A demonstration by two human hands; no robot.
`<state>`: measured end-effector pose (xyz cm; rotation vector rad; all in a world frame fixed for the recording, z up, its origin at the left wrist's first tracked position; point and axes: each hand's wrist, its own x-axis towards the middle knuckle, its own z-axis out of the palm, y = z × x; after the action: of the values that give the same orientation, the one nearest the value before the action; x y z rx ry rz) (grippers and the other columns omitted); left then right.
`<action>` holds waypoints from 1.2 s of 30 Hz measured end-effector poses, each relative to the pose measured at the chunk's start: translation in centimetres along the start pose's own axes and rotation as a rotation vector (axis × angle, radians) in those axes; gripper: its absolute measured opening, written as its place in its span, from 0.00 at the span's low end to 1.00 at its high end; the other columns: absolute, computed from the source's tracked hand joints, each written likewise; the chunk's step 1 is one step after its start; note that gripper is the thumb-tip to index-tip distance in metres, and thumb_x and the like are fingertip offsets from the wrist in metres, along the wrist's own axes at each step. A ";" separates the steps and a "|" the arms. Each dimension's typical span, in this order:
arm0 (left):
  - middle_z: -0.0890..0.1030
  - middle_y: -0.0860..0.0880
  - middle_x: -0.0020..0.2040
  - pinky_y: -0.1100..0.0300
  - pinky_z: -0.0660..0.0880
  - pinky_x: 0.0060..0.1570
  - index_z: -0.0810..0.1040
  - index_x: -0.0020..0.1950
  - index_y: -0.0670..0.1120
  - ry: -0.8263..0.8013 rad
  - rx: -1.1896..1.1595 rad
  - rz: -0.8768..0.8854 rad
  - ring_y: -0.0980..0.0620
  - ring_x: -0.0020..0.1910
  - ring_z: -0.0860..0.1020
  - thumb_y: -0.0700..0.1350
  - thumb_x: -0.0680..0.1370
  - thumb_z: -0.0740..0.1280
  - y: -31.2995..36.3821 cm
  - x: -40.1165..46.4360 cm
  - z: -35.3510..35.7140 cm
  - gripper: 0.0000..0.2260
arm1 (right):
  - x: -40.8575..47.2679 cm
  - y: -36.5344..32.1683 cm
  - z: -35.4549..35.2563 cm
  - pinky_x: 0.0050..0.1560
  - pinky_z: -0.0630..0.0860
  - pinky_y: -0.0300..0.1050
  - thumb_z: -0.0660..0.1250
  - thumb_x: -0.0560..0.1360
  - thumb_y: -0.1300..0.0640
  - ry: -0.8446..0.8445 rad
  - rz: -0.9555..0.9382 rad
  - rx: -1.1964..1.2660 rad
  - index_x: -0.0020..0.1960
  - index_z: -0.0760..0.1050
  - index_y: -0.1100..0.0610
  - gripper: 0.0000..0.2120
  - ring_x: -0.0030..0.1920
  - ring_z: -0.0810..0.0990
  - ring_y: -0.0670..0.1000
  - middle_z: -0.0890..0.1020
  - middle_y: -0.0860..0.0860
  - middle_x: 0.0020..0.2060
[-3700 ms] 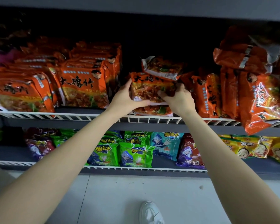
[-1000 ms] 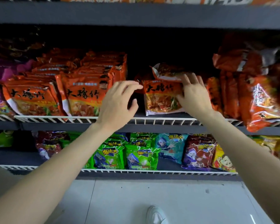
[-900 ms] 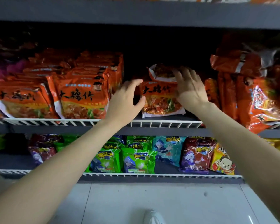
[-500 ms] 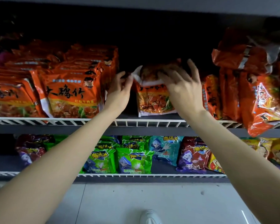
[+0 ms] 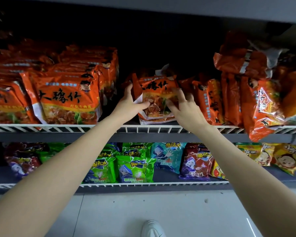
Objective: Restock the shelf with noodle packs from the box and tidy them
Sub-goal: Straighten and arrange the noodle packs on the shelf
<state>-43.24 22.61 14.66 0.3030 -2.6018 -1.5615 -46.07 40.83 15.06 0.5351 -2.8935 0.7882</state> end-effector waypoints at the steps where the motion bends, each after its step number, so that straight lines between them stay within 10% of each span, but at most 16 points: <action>1: 0.63 0.51 0.74 0.65 0.60 0.55 0.47 0.77 0.52 -0.002 0.007 0.001 0.50 0.69 0.66 0.49 0.75 0.69 0.0 -0.2 -0.2 0.39 | 0.1 -0.2 0.2 0.53 0.72 0.53 0.58 0.80 0.46 -0.001 0.016 0.036 0.75 0.56 0.51 0.26 0.57 0.74 0.67 0.67 0.63 0.65; 14: 0.69 0.46 0.70 0.57 0.68 0.60 0.48 0.77 0.49 0.133 0.350 0.038 0.44 0.65 0.71 0.57 0.75 0.67 -1.2 -0.2 -2.1 0.39 | 0.5 -2.4 1.8 0.55 0.75 0.49 0.71 0.72 0.49 -0.028 -0.022 0.323 0.74 0.54 0.51 0.37 0.55 0.77 0.58 0.76 0.58 0.57; 20: 0.77 0.51 0.55 0.63 0.73 0.51 0.60 0.74 0.47 0.103 0.290 0.192 0.52 0.48 0.79 0.55 0.78 0.63 1.7 -1.2 1.7 0.27 | -0.9 -1.8 -0.5 0.63 0.67 0.61 0.66 0.75 0.54 0.207 -0.118 -0.487 0.74 0.58 0.54 0.31 0.66 0.66 0.68 0.61 0.66 0.71; 25: 0.75 0.50 0.65 0.65 0.67 0.54 0.70 0.69 0.54 0.077 0.039 0.121 0.51 0.60 0.75 0.48 0.81 0.56 1.5 0.4 2.5 0.16 | -0.6 -0.4 -0.8 0.65 0.64 0.62 0.67 0.74 0.52 0.233 -0.403 -0.493 0.63 0.76 0.55 0.18 0.69 0.66 0.64 0.71 0.59 0.67; 28: 0.78 0.50 0.60 0.62 0.72 0.46 0.72 0.66 0.51 0.207 0.294 0.240 0.52 0.49 0.77 0.44 0.80 0.59 0.1 1.4 0.5 0.14 | -0.2 0.2 0.0 0.68 0.60 0.61 0.62 0.75 0.45 0.122 -0.384 -0.449 0.62 0.76 0.52 0.19 0.70 0.64 0.61 0.73 0.56 0.66; 36: 0.71 0.42 0.66 0.52 0.66 0.63 0.68 0.67 0.42 0.359 1.252 0.455 0.43 0.68 0.65 0.40 0.72 0.68 -2.8 7.3 -1.4 0.24 | 2.7 -1.7 0.9 0.59 0.70 0.56 0.55 0.75 0.44 0.332 -0.400 -0.304 0.50 0.81 0.58 0.22 0.64 0.71 0.62 0.78 0.57 0.58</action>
<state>-49.80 18.58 12.69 0.0249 -2.6624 0.3416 -48.00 38.18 15.57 0.8187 -2.4224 0.3335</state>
